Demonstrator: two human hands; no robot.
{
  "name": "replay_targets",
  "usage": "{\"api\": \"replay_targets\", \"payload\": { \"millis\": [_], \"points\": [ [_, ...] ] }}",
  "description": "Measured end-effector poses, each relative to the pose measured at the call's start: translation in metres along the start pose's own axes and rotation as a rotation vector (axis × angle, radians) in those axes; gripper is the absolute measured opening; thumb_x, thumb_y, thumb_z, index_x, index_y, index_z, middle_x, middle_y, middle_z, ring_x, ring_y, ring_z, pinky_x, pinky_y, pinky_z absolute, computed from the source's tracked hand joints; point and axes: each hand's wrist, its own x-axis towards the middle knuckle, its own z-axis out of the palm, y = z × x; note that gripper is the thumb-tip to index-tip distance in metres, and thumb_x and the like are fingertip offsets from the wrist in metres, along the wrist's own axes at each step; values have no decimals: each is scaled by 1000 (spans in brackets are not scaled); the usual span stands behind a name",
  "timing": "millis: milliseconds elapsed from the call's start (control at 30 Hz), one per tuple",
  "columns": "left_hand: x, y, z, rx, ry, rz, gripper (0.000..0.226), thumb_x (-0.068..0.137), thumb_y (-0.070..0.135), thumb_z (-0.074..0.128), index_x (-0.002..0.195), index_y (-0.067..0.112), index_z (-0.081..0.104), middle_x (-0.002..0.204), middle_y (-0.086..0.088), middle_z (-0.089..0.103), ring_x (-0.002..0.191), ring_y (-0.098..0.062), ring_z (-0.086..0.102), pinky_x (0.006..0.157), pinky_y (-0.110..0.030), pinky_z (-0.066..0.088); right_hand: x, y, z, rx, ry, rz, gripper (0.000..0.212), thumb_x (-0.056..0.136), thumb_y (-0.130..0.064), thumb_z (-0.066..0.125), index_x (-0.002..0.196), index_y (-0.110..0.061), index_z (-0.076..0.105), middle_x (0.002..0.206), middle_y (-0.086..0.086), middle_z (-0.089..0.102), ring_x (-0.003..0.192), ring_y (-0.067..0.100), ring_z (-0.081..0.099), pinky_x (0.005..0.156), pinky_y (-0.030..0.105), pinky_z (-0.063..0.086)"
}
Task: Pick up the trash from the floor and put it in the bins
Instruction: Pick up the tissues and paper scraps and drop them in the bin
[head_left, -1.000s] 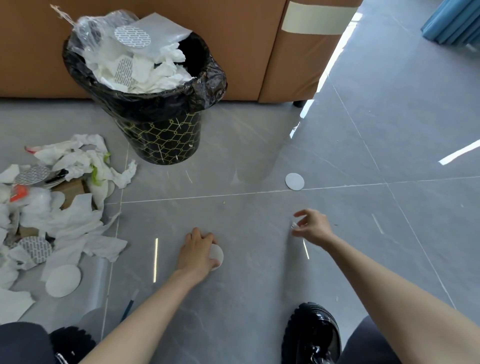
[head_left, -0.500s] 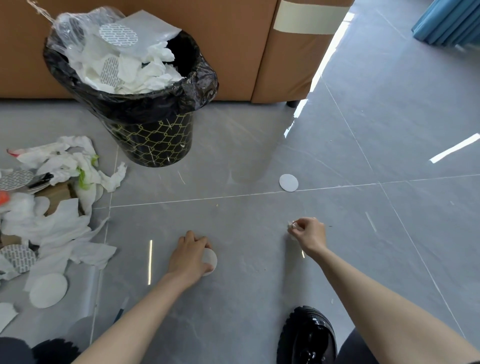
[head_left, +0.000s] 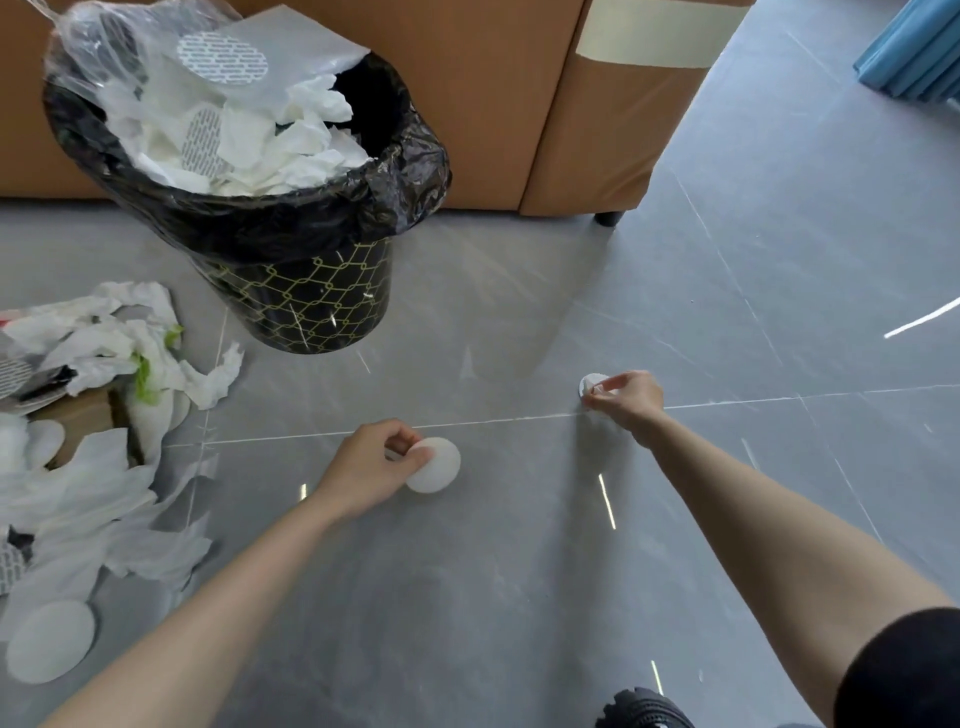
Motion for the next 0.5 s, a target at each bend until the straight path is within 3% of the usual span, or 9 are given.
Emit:
{"api": "replay_targets", "payload": {
  "millis": [67,167,300,400,500],
  "points": [
    [-1,-10,-7,-57,58,-56,7,85,22,67,86,17,62,84,5,64,76,-11,56,66,-20,42,2,1,4,-24,2,19,26,74,-16,80,95,-1,71,118,17,59,98,30,62,71,23,42],
    [-7,-28,-17,-104,130,-126,8,85,20,66,81,20,60,81,7,62,74,-12,55,65,-18,41,-5,-3,3,-18,-44,64,32,73,-13,81,100,0,69,98,12,63,76,23,60,53,11,42],
    [-18,-40,-31,-132,211,-157,6,86,18,66,86,14,62,86,0,63,79,-15,56,64,-16,41,-29,-16,11,-25,-119,7,24,70,-16,83,89,-8,71,88,8,62,80,17,53,65,22,39],
    [-30,-45,-47,-169,335,-204,9,87,20,64,91,12,63,90,-2,63,87,-20,58,63,-19,40,-58,-34,31,37,-159,-52,15,71,-18,81,76,-14,68,78,6,58,73,17,50,51,18,37],
    [-50,-56,-67,-48,450,-283,20,88,26,62,100,10,66,107,-8,61,103,-27,53,79,-31,41,-90,-56,55,136,-208,-61,16,73,-18,80,83,-11,70,83,6,59,80,21,54,63,23,38]
  ]
}}
